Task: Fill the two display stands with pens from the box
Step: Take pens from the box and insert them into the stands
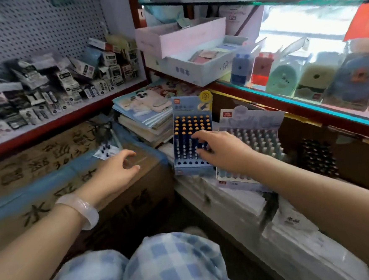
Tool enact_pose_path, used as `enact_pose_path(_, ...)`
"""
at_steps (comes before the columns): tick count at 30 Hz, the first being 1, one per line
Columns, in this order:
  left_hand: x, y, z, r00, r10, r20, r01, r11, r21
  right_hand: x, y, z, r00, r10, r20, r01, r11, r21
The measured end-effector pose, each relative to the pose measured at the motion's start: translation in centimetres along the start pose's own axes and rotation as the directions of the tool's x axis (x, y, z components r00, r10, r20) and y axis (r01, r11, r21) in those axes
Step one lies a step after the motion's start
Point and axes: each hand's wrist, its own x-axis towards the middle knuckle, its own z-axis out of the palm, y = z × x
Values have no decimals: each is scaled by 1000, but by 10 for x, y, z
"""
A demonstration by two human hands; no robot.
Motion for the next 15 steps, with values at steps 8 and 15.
enact_pose_path(8,45,-80,-41,975,-203,-91,196,977,-82,117,-60,49,975,-139,173,109,979,172)
enact_pose_path(15,122,-108,-46,939,-313,-145,307,950,-66,192,-87,95,984,-88,156,50,971,235)
